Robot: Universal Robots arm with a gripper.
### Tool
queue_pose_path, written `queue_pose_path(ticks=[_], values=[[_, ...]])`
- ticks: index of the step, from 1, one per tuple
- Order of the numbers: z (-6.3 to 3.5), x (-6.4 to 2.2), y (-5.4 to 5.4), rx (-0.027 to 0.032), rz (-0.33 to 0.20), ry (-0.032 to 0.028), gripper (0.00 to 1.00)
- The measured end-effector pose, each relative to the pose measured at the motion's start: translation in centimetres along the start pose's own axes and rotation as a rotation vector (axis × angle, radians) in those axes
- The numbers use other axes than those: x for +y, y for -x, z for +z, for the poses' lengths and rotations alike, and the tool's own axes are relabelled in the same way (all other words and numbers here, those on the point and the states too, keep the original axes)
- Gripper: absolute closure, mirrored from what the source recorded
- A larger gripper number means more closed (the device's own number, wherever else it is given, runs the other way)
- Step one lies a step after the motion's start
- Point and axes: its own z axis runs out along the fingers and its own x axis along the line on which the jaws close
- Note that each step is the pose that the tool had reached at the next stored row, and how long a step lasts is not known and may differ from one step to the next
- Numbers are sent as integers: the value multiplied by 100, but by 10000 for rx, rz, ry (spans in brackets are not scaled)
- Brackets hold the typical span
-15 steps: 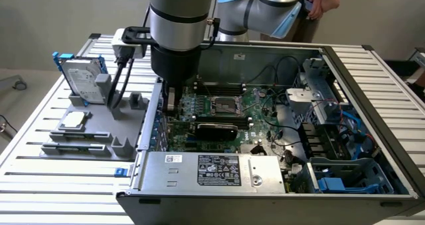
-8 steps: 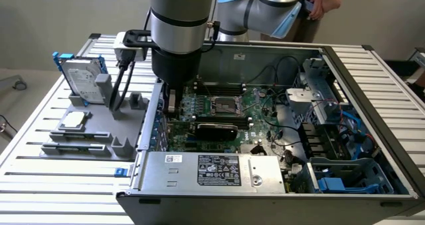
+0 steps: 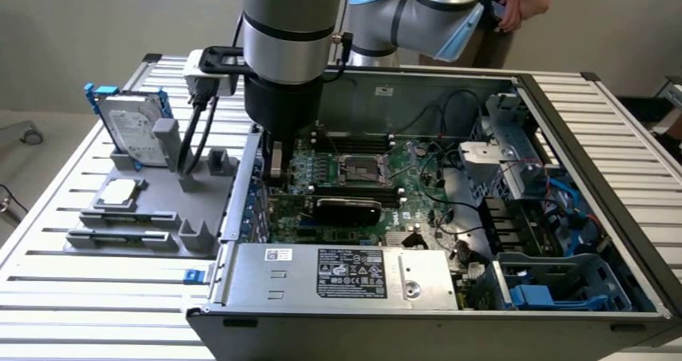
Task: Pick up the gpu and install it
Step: 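Insert the gpu into the slot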
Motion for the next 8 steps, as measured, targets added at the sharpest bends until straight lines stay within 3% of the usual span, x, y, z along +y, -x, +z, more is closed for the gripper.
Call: queue_pose_path(ticks=[8], values=[[0, 0, 3, -3, 6, 105, 89]])
